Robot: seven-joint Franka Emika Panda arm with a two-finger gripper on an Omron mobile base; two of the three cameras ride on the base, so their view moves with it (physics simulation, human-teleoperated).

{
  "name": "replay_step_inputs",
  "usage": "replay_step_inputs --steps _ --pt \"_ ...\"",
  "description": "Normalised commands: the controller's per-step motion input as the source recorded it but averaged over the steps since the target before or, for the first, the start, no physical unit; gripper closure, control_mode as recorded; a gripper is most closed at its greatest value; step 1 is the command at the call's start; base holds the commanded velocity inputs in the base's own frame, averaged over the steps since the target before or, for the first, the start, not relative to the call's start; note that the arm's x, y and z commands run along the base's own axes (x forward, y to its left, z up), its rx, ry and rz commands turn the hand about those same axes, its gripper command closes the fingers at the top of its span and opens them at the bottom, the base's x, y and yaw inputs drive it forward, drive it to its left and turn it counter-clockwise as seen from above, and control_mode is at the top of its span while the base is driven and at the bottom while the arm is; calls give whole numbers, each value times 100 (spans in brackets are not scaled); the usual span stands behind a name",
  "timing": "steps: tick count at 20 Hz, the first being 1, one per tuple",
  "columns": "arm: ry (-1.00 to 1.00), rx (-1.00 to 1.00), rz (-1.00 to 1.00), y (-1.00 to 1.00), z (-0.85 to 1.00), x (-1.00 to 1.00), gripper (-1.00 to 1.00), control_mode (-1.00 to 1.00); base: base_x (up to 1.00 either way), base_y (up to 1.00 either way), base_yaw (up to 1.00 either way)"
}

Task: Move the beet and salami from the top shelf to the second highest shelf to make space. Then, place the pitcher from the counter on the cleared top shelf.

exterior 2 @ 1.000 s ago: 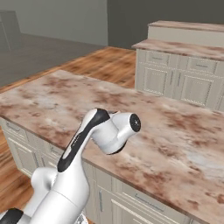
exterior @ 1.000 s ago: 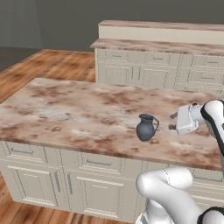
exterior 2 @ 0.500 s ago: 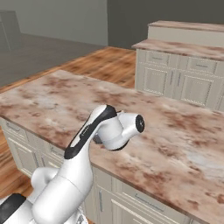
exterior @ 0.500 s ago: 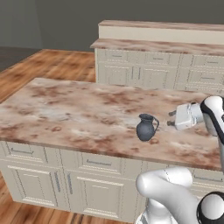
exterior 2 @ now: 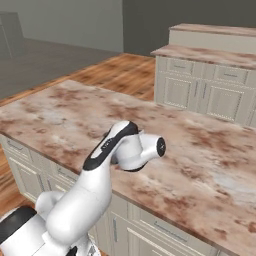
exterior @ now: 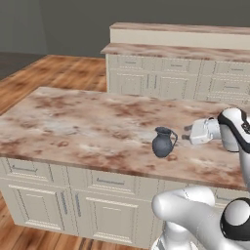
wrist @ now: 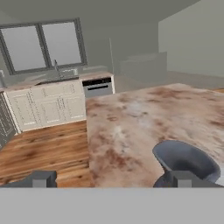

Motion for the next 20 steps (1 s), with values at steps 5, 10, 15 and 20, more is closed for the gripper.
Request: replay_step_inputs --steps 5,10,15,20 --pt "0 0 0 -8 -20 17 -100 -100 0 0 0" --pt "0 0 0 -18 -15 16 -100 -100 0 0 0" --pt "1 0 0 -3 -19 19 -100 -100 0 0 0" --pt "2 0 0 0 -20 21 -100 -100 0 0 0"
